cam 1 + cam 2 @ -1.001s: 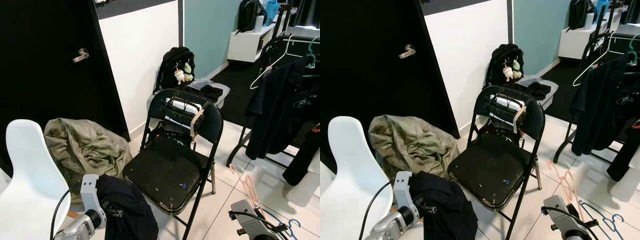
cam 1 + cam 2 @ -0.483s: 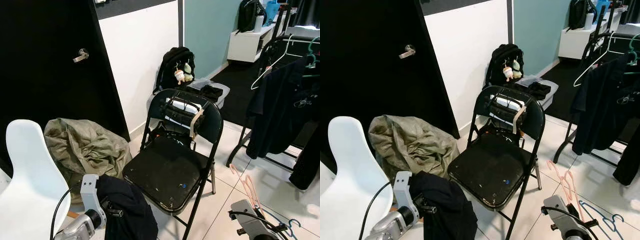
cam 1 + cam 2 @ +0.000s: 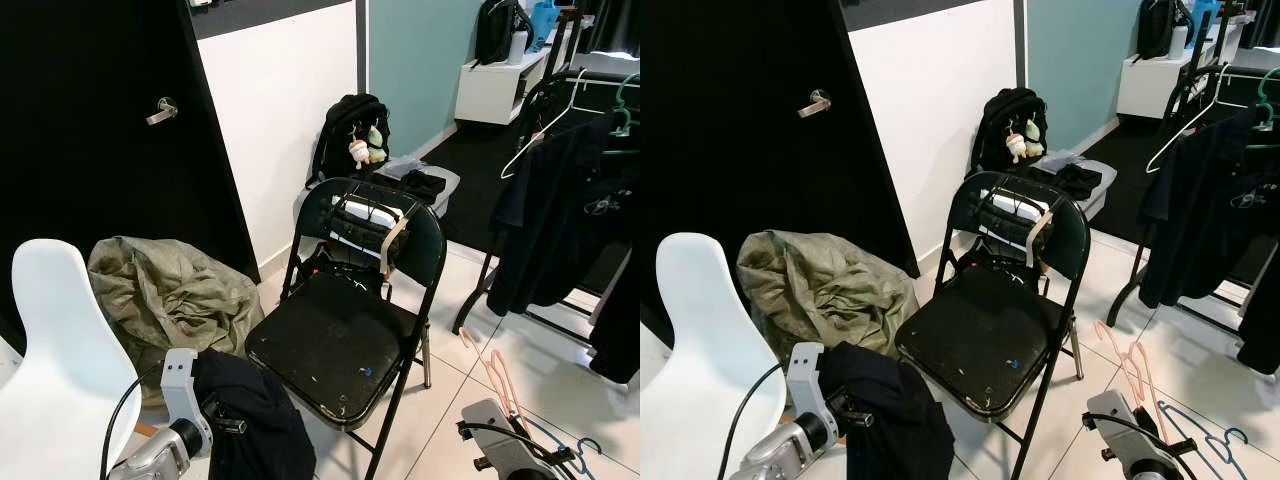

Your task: Hang hanger

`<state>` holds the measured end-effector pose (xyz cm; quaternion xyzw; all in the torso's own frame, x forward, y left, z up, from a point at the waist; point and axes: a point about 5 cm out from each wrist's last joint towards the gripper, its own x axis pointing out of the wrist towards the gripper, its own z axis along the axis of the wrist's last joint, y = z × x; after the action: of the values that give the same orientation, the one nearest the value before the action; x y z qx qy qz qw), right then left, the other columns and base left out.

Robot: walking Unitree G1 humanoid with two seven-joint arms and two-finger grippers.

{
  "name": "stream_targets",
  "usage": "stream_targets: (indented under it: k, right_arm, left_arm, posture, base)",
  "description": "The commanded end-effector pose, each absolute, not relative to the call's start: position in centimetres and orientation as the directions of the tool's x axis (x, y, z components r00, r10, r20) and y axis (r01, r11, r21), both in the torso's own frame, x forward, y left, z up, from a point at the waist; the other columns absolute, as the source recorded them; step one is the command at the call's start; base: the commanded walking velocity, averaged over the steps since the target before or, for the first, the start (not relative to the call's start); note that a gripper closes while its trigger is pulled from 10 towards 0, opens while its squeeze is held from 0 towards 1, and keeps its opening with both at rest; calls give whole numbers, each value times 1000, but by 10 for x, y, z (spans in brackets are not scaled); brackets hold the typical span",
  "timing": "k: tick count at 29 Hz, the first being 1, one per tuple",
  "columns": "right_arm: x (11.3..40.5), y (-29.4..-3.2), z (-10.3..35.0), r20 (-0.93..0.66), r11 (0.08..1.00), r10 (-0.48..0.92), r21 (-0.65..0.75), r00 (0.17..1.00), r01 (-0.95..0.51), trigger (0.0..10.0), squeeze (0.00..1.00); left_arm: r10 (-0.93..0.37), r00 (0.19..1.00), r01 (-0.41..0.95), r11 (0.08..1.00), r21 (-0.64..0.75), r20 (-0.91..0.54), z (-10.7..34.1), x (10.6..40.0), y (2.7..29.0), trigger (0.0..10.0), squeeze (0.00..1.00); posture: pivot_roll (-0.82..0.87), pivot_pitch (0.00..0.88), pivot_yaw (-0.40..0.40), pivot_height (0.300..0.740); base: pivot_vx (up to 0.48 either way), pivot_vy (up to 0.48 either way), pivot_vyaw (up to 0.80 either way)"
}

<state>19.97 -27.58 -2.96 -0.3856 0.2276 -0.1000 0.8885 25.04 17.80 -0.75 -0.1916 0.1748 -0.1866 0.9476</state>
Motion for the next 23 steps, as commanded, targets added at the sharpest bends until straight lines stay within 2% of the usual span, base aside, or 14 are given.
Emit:
stream_targets:
  k: [1, 23]
  right_arm:
    - [203, -269, -30, -318, 689, -327, -725, 890, -6, 10000, 0]
    - [197, -276, -29, -317, 687, -331, -727, 889, -4, 10000, 0]
  left_arm:
    - [-408, 879, 288, 866, -408, -247, -4, 252, 185, 10000, 0]
    - [-394, 892, 274, 861, -429, -220, -4, 248, 182, 10000, 0]
  posture:
    - [-178, 0, 108, 710]
    - [-179, 8, 55, 710]
  base:
    - [0, 0, 0]
    - [0, 0, 0]
